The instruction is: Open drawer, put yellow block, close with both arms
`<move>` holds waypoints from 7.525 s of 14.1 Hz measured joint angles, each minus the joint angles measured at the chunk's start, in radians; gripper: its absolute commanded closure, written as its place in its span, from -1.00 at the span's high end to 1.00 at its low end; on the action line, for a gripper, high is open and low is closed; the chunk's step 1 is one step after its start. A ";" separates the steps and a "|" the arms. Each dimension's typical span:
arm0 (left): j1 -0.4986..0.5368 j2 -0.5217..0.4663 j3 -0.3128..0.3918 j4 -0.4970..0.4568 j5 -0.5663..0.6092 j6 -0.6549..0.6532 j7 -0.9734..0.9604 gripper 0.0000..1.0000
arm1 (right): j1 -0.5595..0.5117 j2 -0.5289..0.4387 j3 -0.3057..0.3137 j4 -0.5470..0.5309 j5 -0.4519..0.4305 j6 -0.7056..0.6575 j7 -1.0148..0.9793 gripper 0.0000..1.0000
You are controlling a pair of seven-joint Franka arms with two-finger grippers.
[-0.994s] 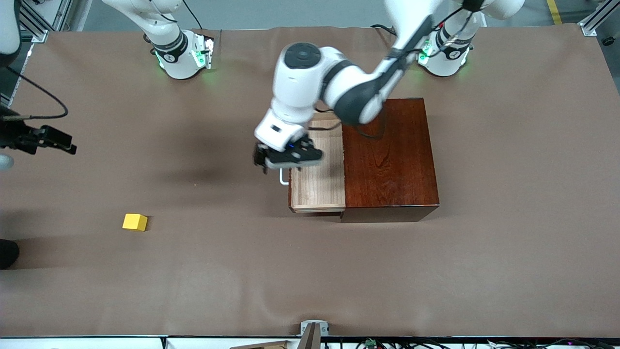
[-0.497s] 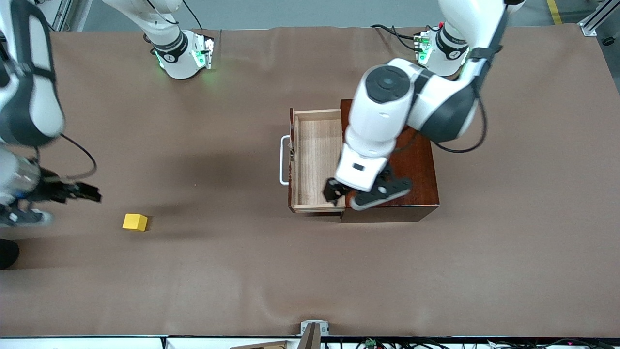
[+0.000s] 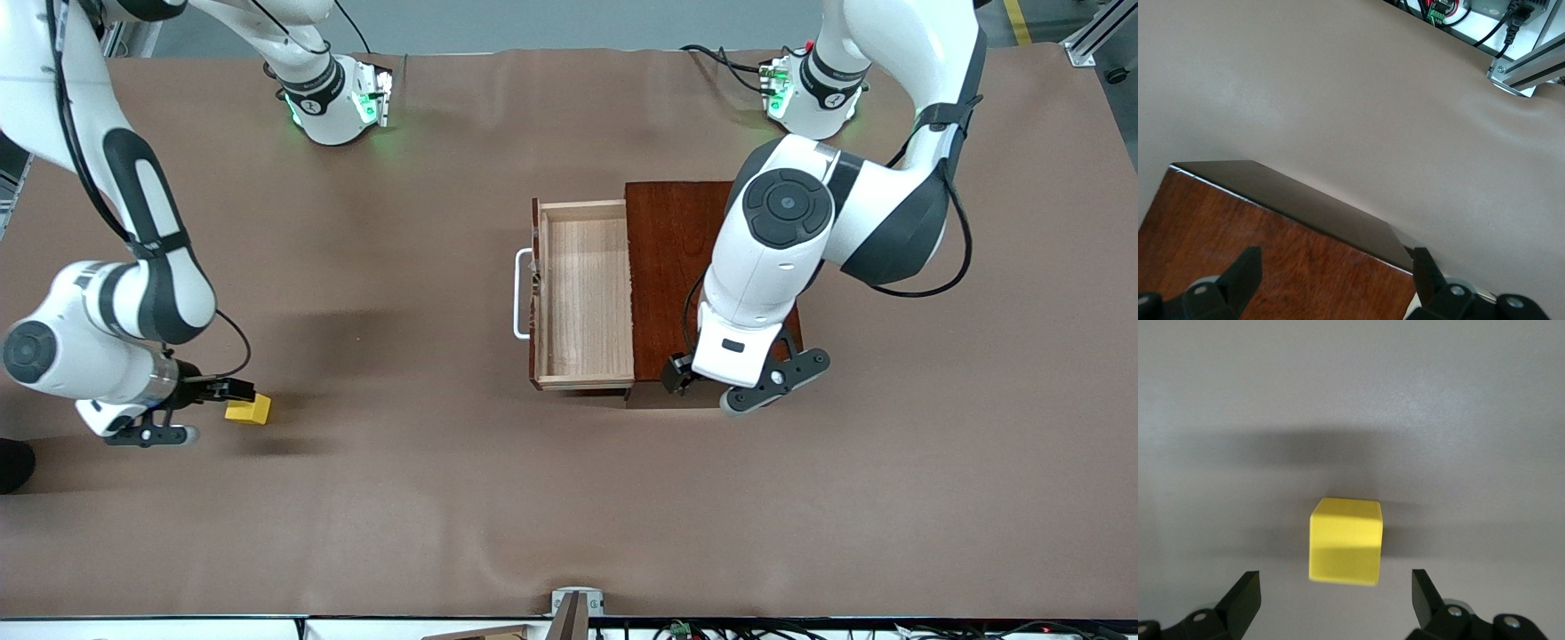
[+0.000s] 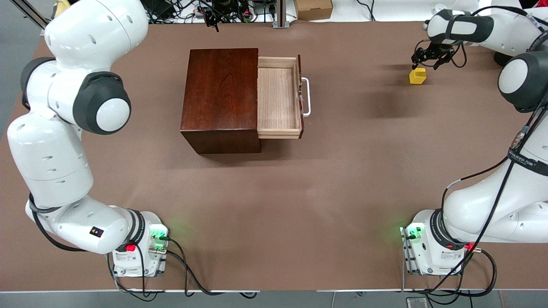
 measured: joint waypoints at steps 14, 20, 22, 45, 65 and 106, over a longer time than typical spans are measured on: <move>0.197 -0.180 -0.007 -0.049 -0.034 -0.228 0.708 1.00 | 0.004 0.008 0.003 0.070 -0.007 -0.077 0.002 -1.00; 0.363 -0.305 -0.007 -0.128 -0.077 -0.308 0.934 1.00 | 0.062 -0.312 0.020 0.212 -0.016 -0.605 0.051 -1.00; 0.372 -0.376 -0.008 -0.192 -0.078 -0.316 0.933 1.00 | 0.118 -0.333 0.024 0.291 -0.007 -0.736 0.160 -1.00; 0.385 -0.553 0.081 -0.347 -0.135 -0.340 0.925 1.00 | 0.822 0.005 0.030 0.376 0.125 -0.211 1.761 -1.00; 0.395 -0.491 0.048 -0.351 -0.136 -0.325 0.663 1.00 | 0.856 0.091 0.026 0.377 0.017 -0.077 1.143 -1.00; -0.437 0.175 0.093 -0.023 -0.240 0.287 -1.456 1.00 | 0.051 -0.572 -0.010 0.088 0.032 -0.701 0.138 1.00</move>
